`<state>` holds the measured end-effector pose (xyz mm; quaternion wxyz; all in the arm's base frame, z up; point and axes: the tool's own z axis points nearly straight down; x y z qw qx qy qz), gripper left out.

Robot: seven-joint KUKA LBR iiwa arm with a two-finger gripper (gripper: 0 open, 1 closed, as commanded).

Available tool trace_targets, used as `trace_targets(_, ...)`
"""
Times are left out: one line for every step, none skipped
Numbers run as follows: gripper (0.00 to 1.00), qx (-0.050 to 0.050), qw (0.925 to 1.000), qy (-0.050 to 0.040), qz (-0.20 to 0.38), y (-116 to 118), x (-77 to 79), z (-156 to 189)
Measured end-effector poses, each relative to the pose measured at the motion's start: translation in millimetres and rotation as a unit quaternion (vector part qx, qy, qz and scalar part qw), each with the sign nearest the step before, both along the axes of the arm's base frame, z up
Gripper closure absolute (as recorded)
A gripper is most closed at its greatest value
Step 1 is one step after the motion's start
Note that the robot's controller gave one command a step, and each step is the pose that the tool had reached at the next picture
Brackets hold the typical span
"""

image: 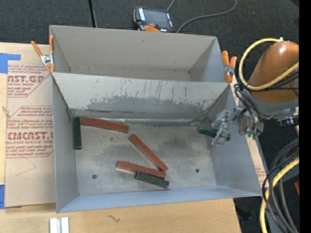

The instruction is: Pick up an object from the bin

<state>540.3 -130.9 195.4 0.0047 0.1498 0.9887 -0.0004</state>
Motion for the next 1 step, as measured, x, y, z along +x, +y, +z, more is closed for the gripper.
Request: trace_targets(1.0, -0.001, 0.9902, 0.0018, 0.14, -4.3, -28.7, 92.7)
